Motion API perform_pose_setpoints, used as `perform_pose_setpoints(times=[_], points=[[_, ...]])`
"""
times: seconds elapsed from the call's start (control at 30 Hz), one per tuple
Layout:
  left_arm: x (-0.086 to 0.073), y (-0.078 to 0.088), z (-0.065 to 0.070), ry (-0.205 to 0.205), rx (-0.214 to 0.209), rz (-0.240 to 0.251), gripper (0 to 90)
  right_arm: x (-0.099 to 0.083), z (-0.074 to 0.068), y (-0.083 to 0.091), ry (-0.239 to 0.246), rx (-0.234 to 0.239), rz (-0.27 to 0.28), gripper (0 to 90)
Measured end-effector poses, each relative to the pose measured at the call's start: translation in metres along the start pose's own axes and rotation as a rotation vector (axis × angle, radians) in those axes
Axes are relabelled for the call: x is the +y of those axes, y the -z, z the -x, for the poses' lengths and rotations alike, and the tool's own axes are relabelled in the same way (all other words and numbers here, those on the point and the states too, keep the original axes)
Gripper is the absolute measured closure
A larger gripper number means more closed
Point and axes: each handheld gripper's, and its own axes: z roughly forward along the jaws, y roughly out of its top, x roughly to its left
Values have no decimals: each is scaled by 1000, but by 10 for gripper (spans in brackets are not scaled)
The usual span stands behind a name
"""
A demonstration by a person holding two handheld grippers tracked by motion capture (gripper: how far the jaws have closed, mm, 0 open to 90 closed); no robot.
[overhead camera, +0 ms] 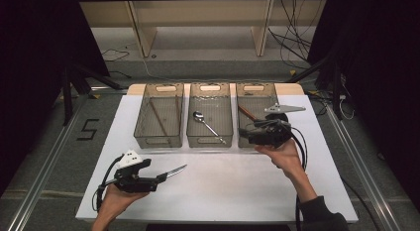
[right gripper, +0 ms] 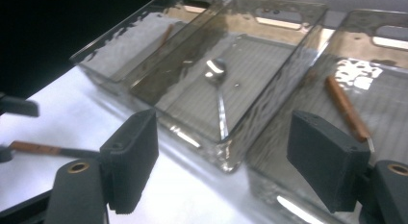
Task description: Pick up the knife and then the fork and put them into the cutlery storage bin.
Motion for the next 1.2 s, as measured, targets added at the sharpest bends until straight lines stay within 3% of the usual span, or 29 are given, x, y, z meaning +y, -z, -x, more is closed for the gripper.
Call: perform_pose_setpoints(times=[0.23, 0.6, 0.73, 0.97, 1.2], points=[[1, -1, -1, -11, -4, -42, 181, -21, -15, 7, 27, 42, 21, 254], [10, -3, -9, -28, 0, -104, 184, -50, -26, 12, 63, 96, 28, 249], [16, -9, -11, -39, -3, -157, 186, -58, -30, 13, 78, 110, 19, 249], [27, -21, -13, -104, 20, -254, 189, -63, -36, 15, 86, 128, 19, 248], [21, -22, -15, -155, 46, -371, 206, -65, -42, 17, 105, 141, 17, 248]])
